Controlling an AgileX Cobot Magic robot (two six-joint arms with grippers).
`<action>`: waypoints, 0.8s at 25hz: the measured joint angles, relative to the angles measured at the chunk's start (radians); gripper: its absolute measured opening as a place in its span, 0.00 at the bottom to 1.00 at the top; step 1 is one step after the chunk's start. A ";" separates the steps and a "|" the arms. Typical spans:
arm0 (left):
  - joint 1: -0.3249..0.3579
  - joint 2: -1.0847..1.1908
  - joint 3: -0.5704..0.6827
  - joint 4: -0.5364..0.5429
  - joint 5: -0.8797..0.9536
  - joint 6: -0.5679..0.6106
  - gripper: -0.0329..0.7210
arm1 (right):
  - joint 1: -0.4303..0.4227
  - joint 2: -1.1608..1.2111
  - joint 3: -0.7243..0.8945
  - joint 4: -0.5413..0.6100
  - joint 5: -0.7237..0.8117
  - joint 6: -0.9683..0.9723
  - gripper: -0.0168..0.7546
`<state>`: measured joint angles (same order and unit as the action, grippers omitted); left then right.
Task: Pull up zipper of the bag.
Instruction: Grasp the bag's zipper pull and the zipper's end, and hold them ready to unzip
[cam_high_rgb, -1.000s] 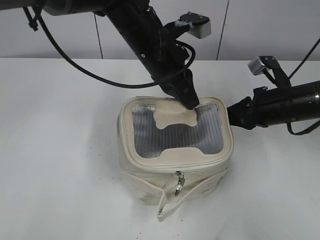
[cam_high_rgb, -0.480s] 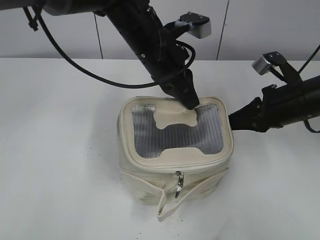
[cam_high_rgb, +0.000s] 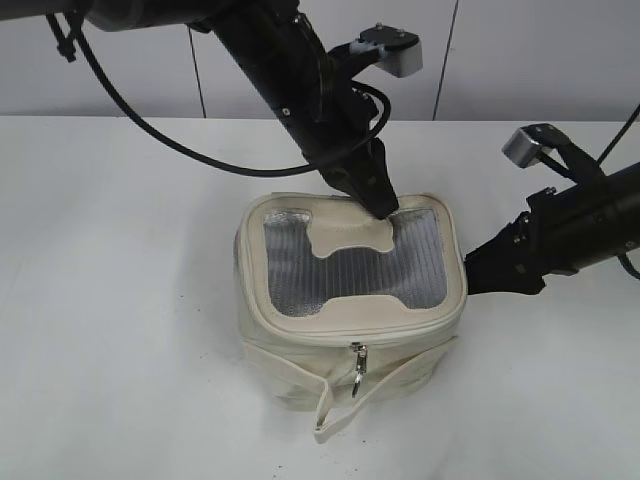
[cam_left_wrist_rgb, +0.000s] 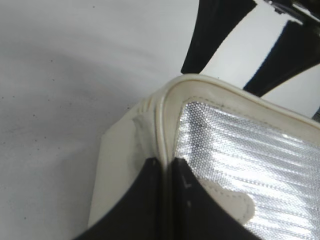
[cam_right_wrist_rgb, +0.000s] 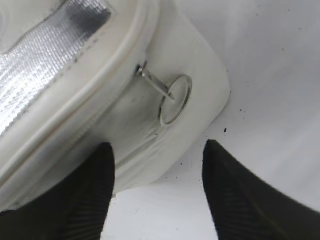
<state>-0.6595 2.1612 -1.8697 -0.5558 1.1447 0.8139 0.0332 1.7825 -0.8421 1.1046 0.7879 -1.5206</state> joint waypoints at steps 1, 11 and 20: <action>0.000 0.000 0.000 0.000 0.000 0.000 0.10 | 0.000 0.000 0.000 -0.004 0.007 0.009 0.64; 0.000 0.000 0.000 0.001 0.003 0.000 0.10 | -0.001 0.015 0.000 0.137 -0.006 -0.118 0.69; 0.003 0.000 0.000 0.008 0.006 0.000 0.10 | -0.010 0.101 0.002 0.326 0.028 -0.329 0.66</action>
<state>-0.6565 2.1612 -1.8697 -0.5475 1.1507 0.8139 0.0234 1.8837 -0.8403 1.4302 0.8160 -1.8498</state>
